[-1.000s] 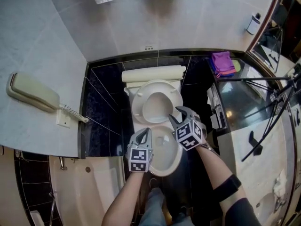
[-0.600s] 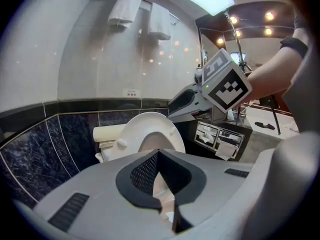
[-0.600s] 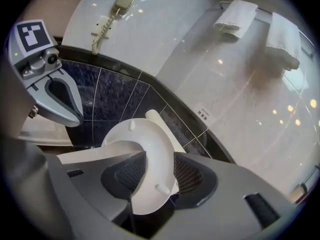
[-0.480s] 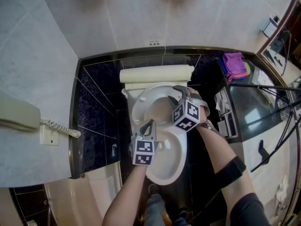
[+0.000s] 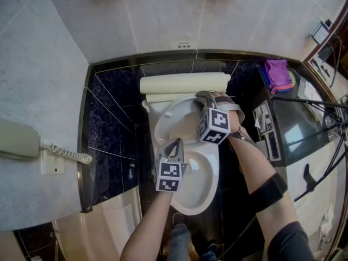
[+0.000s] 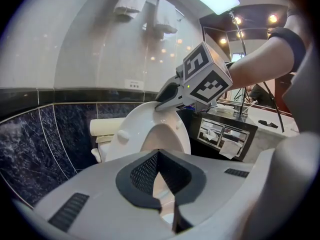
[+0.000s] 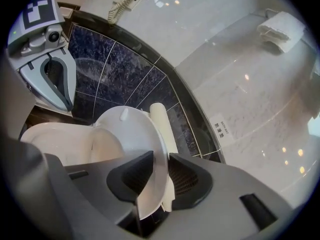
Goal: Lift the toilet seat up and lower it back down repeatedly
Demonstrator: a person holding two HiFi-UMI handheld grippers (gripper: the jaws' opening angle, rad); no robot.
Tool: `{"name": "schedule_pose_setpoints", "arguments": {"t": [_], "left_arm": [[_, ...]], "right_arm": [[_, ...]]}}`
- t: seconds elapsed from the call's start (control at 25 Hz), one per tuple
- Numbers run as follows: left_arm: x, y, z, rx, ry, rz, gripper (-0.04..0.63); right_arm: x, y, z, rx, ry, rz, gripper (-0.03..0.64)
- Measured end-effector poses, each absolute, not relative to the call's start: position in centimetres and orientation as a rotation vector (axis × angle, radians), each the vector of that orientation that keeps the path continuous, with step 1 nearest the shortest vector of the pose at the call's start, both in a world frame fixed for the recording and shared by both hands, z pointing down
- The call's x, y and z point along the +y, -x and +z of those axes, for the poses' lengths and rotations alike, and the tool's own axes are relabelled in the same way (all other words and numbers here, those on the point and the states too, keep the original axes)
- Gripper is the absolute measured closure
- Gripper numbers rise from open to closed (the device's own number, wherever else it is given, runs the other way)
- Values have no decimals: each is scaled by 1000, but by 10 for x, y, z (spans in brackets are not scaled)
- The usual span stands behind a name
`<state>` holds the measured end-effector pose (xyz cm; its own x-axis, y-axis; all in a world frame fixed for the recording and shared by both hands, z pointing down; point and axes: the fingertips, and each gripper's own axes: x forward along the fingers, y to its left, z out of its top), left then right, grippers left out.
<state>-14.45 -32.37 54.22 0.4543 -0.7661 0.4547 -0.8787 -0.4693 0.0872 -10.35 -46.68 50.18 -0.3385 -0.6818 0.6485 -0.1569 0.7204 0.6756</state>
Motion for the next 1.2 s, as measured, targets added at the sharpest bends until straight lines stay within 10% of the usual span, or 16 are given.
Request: {"name": "schedule_pose_setpoints", "arguments": {"t": [1.2], "left_arm": [[-218, 107, 549, -1516, -2261, 499, 607]], "right_arm": [[-272, 84, 485, -1926, -654, -778, 531]]}}
